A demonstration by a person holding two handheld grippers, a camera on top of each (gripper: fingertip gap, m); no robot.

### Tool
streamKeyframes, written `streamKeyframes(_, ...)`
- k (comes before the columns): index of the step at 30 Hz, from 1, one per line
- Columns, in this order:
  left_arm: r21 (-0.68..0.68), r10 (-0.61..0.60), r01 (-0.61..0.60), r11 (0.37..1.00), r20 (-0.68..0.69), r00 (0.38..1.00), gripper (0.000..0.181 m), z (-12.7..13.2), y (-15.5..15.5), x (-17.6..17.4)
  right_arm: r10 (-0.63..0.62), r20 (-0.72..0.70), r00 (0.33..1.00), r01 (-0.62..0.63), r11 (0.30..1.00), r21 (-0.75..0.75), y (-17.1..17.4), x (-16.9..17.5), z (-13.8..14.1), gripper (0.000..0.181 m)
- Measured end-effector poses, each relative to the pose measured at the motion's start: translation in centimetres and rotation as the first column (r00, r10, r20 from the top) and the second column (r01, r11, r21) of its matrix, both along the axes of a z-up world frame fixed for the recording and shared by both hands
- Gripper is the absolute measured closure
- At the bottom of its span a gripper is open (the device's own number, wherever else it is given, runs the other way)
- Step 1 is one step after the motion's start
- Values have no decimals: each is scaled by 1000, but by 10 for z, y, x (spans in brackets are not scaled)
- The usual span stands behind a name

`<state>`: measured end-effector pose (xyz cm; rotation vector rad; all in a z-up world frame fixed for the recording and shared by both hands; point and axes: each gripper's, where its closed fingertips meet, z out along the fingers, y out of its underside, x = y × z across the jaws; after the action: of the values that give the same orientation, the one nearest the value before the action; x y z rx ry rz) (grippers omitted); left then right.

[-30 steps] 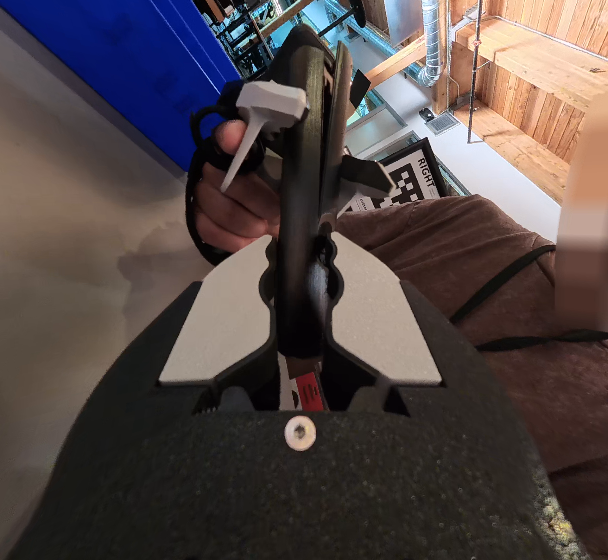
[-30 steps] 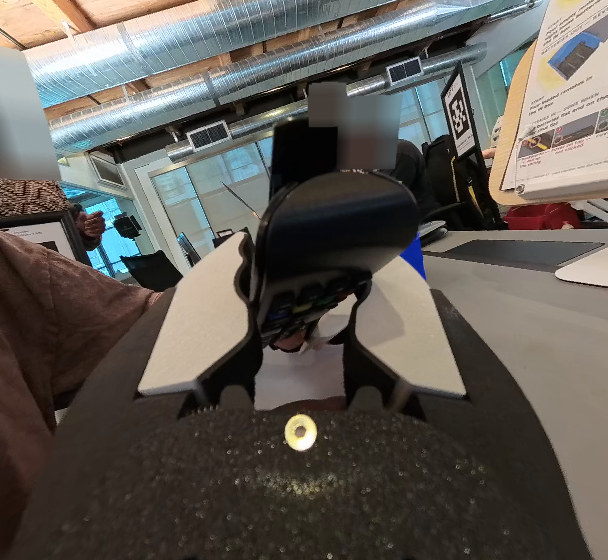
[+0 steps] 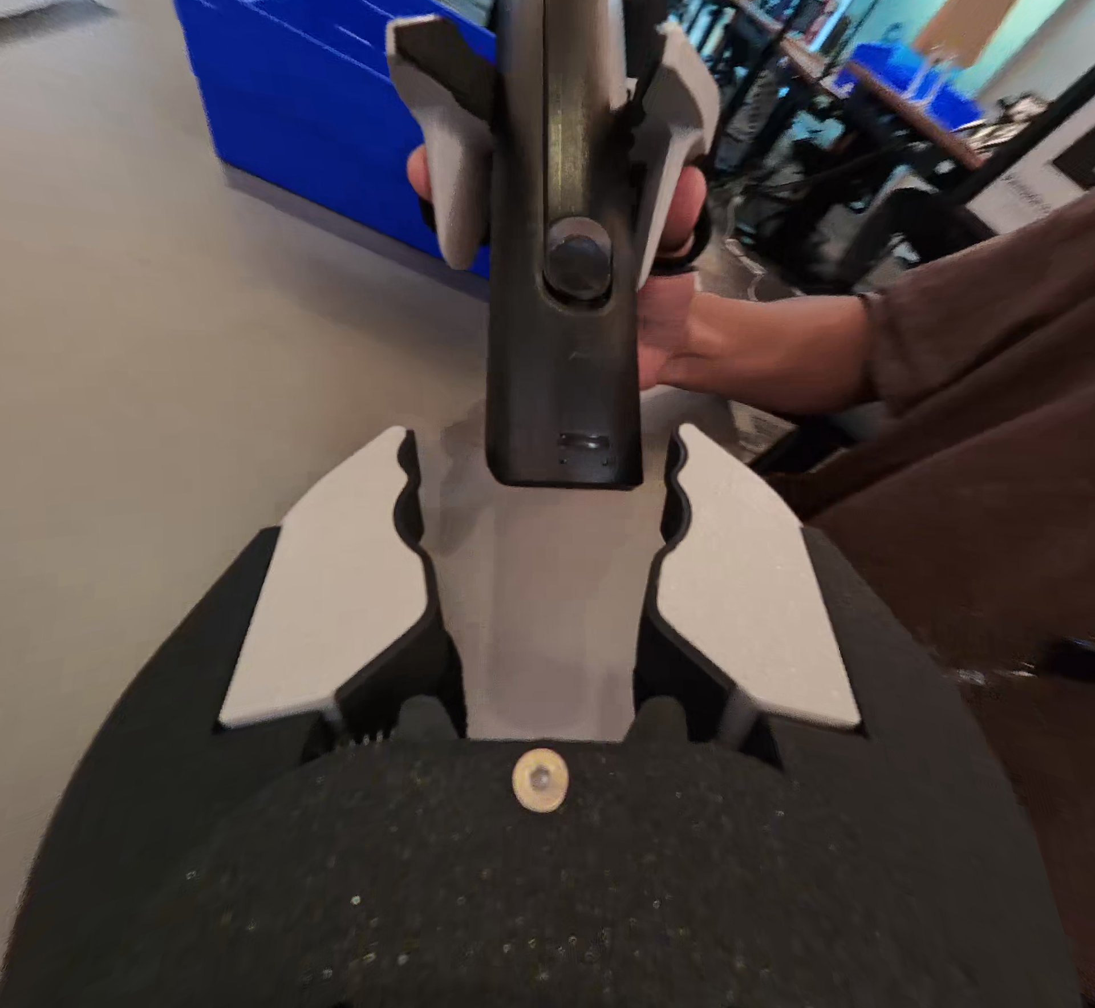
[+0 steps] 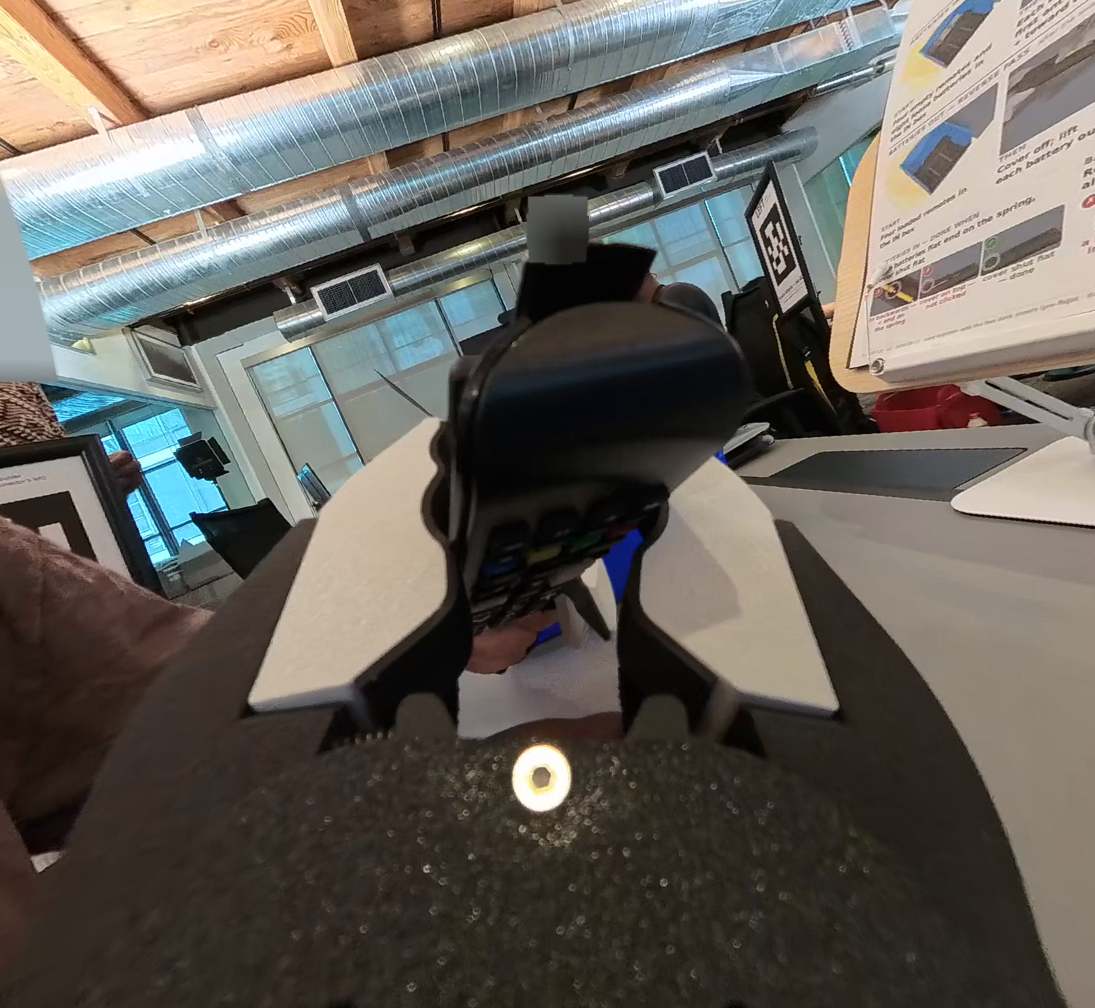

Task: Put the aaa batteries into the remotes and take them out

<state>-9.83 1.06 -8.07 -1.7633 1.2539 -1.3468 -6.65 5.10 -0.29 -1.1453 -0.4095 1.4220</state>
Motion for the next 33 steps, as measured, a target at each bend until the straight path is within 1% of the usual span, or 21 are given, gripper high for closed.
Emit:
streamKeyframes(3,87,62,-59,994,-29,998,104,-2,4,1,-1,13,1000,1,1000,1,-1,-5,-1,121)
streamKeyframes(5,142,93,-83,986,-72,993,103,-6,7,2,-11,57,998,10,1000,20,-3,-11,-3,121)
streamKeyframes(8,202,104,-73,977,-147,984,103,-13,4,5,-32,114,993,27,999,46,-5,-18,-5,121)
streamKeyframes(11,236,85,-23,972,-258,962,103,-27,-3,9,-31,136,990,22,998,66,-9,-24,-4,121)
streamKeyframes(14,262,76,14,965,-330,941,116,-38,-6,11,-18,124,992,10,998,60,-11,-27,-1,121)
streamKeyframes(17,253,71,16,967,-332,941,121,-37,-6,11,-12,130,992,6,999,49,-10,-27,-3,121)
streamKeyframes(20,249,73,14,969,-339,938,121,-38,-6,8,7,139,990,-12,999,31,-10,-28,-8,120)
streamKeyframes(25,235,72,2,972,-308,949,121,-42,-4,-1,37,265,964,-39,999,4,-8,-40,-17,118)
streamKeyframes(27,258,111,-28,966,-313,943,121,-45,2,-8,60,302,951,-53,998,-31,-5,-42,-21,111)
streamKeyframes(30,289,165,-71,955,-315,935,121,-49,11,-20,18,349,937,6,998,-67,5,-30,-24,111)
streamKeyframes(33,314,213,-108,943,-324,922,121,-53,18,-32,-24,407,913,66,994,-89,9,-9,-23,106)
